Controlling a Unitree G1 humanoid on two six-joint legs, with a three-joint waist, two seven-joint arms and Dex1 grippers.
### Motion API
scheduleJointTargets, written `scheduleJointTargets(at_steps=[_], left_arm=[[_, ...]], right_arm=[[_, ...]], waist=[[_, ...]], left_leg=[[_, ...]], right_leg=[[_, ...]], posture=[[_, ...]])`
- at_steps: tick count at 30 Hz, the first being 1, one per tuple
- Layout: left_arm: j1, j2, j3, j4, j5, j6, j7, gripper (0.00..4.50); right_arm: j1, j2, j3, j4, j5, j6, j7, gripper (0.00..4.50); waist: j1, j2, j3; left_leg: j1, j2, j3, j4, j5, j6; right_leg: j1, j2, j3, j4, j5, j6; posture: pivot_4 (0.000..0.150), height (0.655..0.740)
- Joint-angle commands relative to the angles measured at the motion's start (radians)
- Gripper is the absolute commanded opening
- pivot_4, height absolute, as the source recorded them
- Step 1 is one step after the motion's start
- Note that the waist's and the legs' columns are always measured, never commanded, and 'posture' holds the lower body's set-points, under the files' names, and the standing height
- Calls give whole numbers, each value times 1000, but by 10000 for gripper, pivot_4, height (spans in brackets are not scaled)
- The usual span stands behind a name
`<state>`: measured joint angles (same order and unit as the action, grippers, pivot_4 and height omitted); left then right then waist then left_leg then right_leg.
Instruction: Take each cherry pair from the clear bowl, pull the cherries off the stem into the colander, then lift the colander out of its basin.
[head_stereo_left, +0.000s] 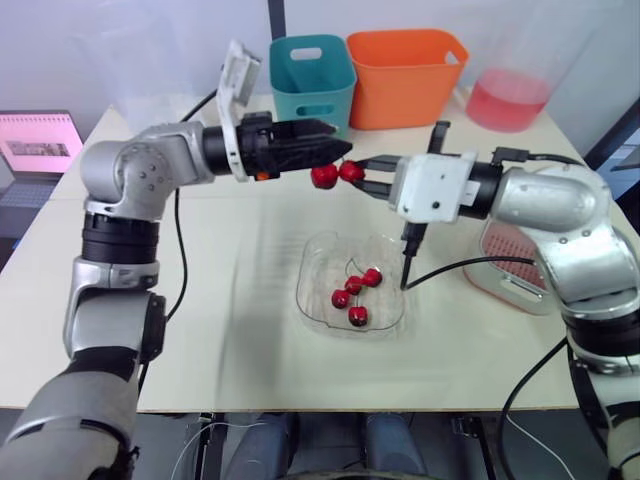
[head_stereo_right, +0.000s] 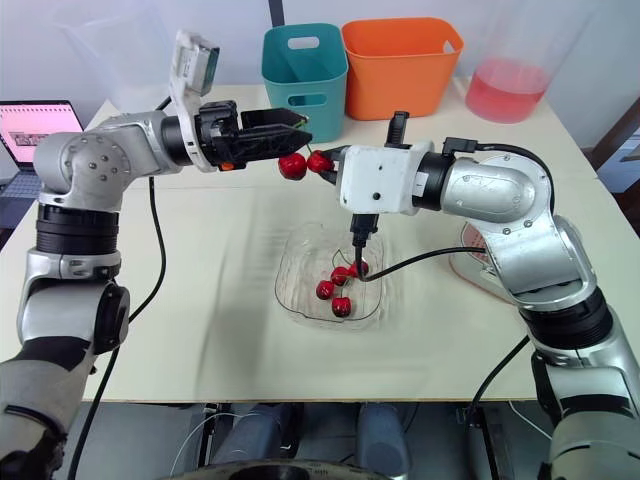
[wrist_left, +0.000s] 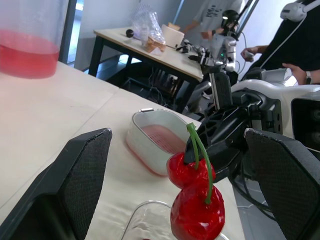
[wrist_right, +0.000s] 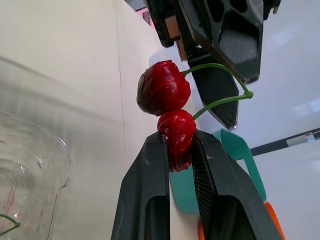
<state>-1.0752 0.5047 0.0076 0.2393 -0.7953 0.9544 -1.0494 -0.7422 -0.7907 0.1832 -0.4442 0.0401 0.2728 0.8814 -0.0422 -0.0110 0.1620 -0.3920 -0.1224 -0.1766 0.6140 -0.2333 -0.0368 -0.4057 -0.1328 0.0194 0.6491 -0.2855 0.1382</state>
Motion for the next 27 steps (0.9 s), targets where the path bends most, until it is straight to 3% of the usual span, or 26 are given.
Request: scheduleJointTargets(at_steps=[1, 3, 9, 20, 23, 27], left_arm=[[-34, -2, 13, -17, 6, -1, -13, 39403], [-36, -8, 16, -16, 6, 2, -12, 31113], [-39, -28, 27, -14, 2, 4, 2, 345], [-37, -25, 46, -22, -7, 15, -24, 345], [-28, -2, 39, -20, 15, -18, -61, 0], [-17, 36, 42, -3, 46, -81, -114, 0]], right_arm=[[-18, 3, -18, -21, -12, -22, 2, 2933], [-16, 3, -17, -22, -16, -24, 4, 2933], [-15, 4, -16, -29, -21, -25, 14, 2933], [-10, 6, -20, -33, -22, -10, 22, 2933], [-5, 8, -42, -35, 38, 63, 44, 15320], [19, 14, -130, -59, 227, 265, 75, 36124]], waist=[[0, 0, 0], [0, 0, 0], [0, 0, 0], [0, 0, 0], [-1, 0, 0], [1, 0, 0]], left_leg=[[0, 0, 0, 0, 0, 0], [0, 0, 0, 0, 0, 0], [0, 0, 0, 0, 0, 0], [0, 0, 0, 0, 0, 0], [0, 0, 0, 0, 0, 0], [0, 0, 0, 0, 0, 0]], right_leg=[[0, 0, 0, 0, 0, 0], [0, 0, 0, 0, 0, 0], [0, 0, 0, 0, 0, 0], [0, 0, 0, 0, 0, 0], [0, 0, 0, 0, 0, 0], [0, 0, 0, 0, 0, 0]], posture=[[1500, 7400], [1500, 7400], [1500, 7400], [1500, 7400], [1500, 7400], [1500, 7400]])
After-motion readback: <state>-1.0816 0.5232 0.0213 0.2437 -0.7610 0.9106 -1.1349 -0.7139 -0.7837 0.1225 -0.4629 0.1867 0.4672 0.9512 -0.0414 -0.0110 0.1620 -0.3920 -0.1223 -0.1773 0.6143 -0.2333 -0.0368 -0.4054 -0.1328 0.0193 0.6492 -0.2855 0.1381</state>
